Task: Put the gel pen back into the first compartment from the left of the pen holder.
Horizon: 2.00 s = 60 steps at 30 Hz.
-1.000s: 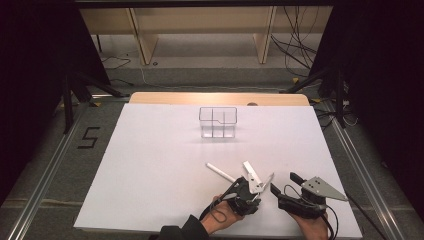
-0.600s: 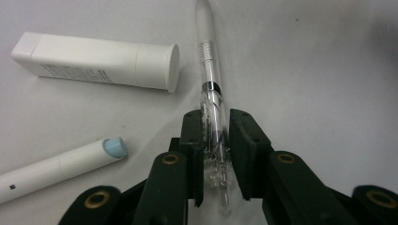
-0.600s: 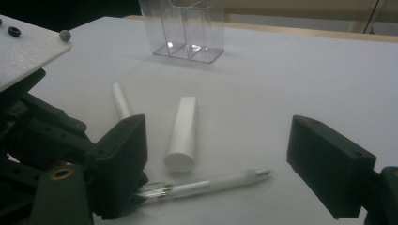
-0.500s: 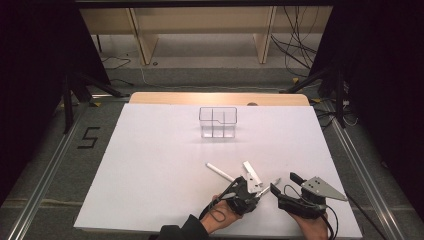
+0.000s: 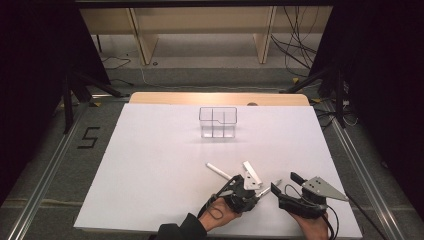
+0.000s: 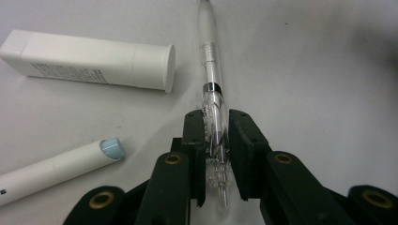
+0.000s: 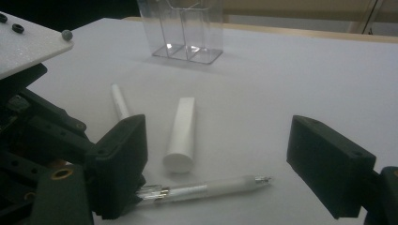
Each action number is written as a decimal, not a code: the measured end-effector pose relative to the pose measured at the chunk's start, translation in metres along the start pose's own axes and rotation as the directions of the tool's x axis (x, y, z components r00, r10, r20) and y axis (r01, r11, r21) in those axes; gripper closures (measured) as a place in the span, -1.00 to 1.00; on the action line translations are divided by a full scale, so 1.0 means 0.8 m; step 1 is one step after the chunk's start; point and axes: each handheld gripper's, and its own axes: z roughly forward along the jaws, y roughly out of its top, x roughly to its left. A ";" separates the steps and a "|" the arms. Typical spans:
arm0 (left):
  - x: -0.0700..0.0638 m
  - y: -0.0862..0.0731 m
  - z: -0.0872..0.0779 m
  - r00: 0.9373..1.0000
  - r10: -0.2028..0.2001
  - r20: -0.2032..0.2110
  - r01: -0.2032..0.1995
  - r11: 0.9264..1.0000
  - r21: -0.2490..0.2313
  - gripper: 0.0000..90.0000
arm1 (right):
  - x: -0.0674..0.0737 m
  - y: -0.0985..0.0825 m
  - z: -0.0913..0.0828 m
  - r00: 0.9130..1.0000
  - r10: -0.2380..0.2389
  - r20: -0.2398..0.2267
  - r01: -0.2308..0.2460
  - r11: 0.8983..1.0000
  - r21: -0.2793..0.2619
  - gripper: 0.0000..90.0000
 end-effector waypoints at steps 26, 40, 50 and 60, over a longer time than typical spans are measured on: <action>0.019 0.006 -0.032 0.999 -0.042 0.022 0.044 0.994 -0.101 0.74 | -0.007 0.001 -0.004 0.992 0.110 -0.059 -0.113 0.993 -0.045 -0.52; 0.024 0.008 -0.046 0.999 -0.044 0.022 0.046 0.989 -0.139 0.76 | -0.002 -0.001 0.005 0.968 0.196 -0.158 -0.202 0.979 -0.023 -0.52; 0.026 0.006 -0.059 0.999 -0.046 0.026 0.049 0.985 -0.167 0.76 | 0.001 0.003 0.015 0.944 0.250 -0.217 -0.257 0.966 -0.006 -0.51; 0.031 0.001 -0.068 0.999 -0.046 0.026 0.050 0.981 -0.186 0.76 | 0.000 0.008 0.028 0.894 0.349 -0.281 -0.355 0.934 0.029 -0.46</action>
